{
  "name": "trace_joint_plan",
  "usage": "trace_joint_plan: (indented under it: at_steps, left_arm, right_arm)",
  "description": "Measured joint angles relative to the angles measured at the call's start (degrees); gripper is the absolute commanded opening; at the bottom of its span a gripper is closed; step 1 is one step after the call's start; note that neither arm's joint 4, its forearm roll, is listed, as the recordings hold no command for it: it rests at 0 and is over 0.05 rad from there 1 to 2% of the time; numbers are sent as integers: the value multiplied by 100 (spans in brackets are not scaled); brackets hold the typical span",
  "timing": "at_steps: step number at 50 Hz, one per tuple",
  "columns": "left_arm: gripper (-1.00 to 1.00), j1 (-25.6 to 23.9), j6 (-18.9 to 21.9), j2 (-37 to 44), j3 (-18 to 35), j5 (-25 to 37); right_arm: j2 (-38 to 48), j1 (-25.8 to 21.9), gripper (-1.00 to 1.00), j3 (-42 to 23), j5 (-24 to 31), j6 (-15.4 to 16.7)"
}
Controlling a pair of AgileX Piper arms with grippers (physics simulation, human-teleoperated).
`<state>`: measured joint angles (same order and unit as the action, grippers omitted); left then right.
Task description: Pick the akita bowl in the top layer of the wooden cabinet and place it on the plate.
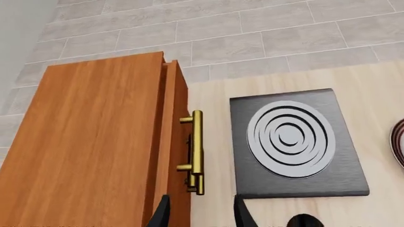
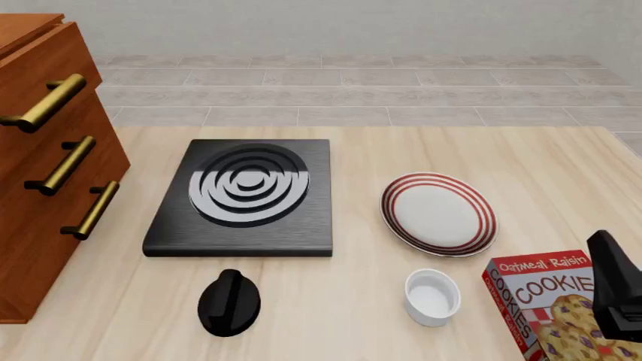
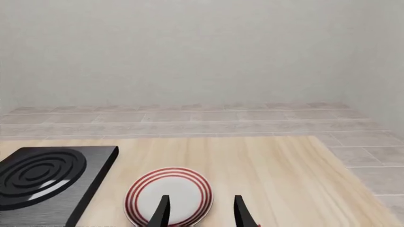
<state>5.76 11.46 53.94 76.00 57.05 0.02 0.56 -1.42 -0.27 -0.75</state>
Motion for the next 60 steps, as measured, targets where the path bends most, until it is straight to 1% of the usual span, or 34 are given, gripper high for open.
trace_joint_plan:
  at_steps: [12,20,43,60]
  left_arm:
    - [100,197,271,138,72,68]
    - [100,310,457,144,-7,18]
    - [100,591,814,31,-570,-289]
    - [100,706,907,-68,-949,-464]
  right_arm:
    - [-1,-4,100,11,4,-18]
    - [-1,3,100,19,-4,-37]
    - [-1,1,100,36,-19,-47]
    - [-1,-9,100,30,-7,-28]
